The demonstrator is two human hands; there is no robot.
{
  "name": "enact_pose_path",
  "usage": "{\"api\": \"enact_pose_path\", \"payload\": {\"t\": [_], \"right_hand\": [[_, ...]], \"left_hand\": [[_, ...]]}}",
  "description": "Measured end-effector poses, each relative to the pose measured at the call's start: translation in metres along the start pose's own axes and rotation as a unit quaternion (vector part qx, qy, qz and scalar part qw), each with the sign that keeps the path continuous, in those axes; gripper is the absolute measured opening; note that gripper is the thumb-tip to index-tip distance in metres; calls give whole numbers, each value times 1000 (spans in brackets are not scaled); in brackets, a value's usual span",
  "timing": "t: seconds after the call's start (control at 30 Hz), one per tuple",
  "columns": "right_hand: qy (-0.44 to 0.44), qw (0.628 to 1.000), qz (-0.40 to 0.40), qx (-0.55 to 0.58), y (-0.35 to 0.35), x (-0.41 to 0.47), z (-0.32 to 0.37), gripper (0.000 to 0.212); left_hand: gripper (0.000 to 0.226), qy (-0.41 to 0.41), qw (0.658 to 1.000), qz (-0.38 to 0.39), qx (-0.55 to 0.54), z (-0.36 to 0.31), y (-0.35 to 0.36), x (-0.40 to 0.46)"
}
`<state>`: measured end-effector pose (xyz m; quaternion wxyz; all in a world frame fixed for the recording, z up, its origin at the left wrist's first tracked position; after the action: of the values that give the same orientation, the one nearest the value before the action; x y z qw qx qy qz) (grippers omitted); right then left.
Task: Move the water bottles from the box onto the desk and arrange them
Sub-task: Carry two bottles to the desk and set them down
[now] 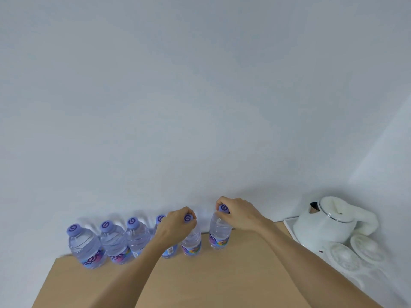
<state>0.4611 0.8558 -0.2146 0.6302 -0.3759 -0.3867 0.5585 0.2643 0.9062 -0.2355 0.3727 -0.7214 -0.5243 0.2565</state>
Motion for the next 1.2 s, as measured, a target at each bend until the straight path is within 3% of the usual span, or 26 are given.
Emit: {"api": "enact_pose_path", "payload": {"t": [0.4,0.63,0.97,1.2], "right_hand": [[-34,999,20,-12,33,4,1,15],[-35,999,19,-15,39,17,8,20],[-29,999,26,-11,39,22,9,18],[-18,998,39,-50,17,12,4,29]], "left_hand": [[13,-16,999,-30,30,17,7,19],[24,15,999,25,44,19,13,18],[32,17,999,25,-17,25,3,16],[10,41,996,-2,-83,15,-14,10]]}}
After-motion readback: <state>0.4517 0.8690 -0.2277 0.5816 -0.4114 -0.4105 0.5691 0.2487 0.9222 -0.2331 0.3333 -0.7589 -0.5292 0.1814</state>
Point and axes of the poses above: each hand's wrist, its own x-axis towards the middle knuckle, its own y-axis out of the palm, z = x × y, the point moved 6 cm from there along x, towards the middle knuckle, and after that the axes turned 10 degrees about -z, right-handed, at the moved point
